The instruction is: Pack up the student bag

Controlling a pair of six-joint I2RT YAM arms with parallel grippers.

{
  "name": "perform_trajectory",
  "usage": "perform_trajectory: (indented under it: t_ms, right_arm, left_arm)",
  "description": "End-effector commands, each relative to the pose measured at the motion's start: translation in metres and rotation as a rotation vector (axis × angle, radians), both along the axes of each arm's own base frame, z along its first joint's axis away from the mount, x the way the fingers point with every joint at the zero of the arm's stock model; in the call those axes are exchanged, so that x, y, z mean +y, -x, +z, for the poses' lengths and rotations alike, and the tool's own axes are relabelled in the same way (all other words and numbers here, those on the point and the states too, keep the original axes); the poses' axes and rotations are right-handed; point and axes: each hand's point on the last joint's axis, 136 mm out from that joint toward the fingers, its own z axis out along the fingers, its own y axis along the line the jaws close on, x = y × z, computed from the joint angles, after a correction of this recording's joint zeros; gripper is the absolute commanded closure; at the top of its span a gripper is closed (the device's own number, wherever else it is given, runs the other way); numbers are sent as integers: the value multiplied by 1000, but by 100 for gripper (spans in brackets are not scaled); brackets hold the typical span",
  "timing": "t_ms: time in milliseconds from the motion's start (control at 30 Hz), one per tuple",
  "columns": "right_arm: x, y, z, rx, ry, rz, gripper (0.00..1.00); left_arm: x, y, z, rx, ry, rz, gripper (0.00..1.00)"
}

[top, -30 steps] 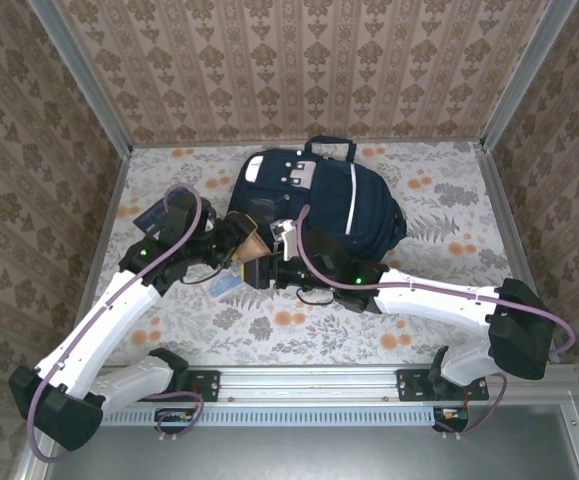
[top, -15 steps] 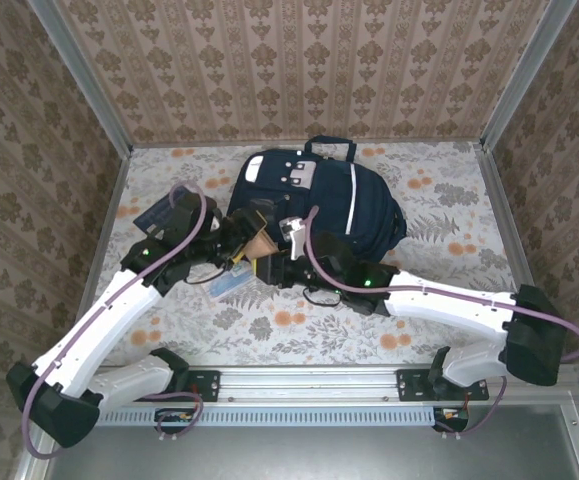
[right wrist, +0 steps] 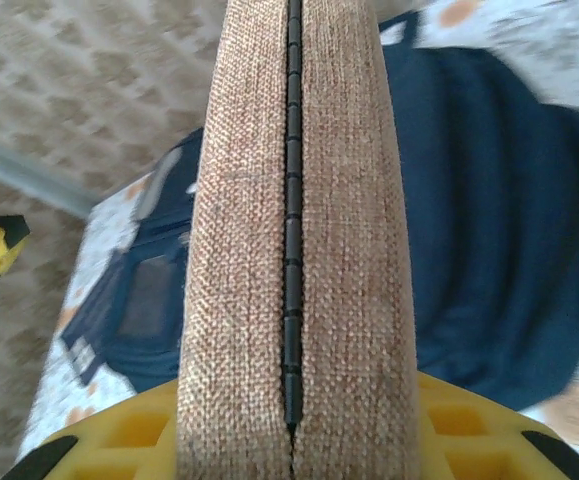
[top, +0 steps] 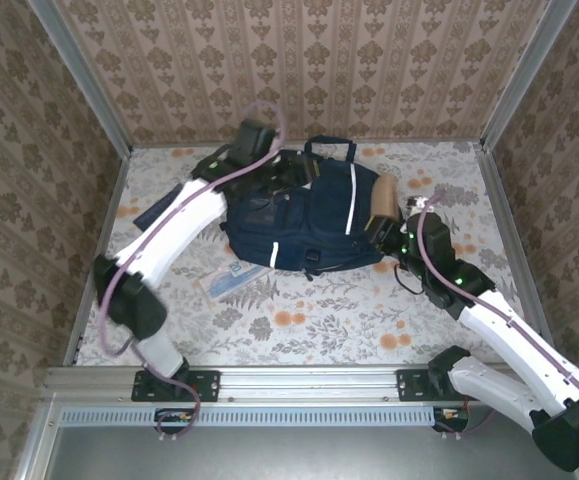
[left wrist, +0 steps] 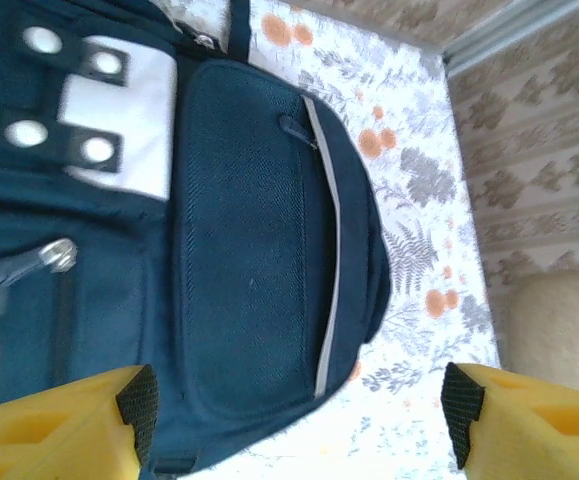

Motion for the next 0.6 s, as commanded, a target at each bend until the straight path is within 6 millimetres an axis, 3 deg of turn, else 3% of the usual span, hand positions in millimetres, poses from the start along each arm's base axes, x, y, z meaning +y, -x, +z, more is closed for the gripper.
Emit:
perform_trajectory:
  t_ms: [0, 100, 200, 367, 433, 567]
  right_arm:
    - [-37, 9, -25, 68, 82, -113, 79]
    - [-54, 10, -34, 99, 95, -160, 79]
    - [-61, 7, -41, 135, 87, -160, 78]
    - [-66, -6, -54, 165, 63, -148, 77]
    - [-66, -10, -55, 169, 24, -142, 77]
    - [-60, -18, -56, 163, 3, -111, 77]
  left_arm:
    - [-48, -12, -21, -20, -61, -158, 25]
    - [-82, -26, -44, 7, -78, -213, 27]
    - [-102, -38, -66, 18, -86, -242, 30]
    - [-110, -54, -110, 48, -125, -228, 36]
    - [-111, -51, -130, 89, -120, -228, 38]
    - [-123, -41, -145, 114, -86, -257, 48]
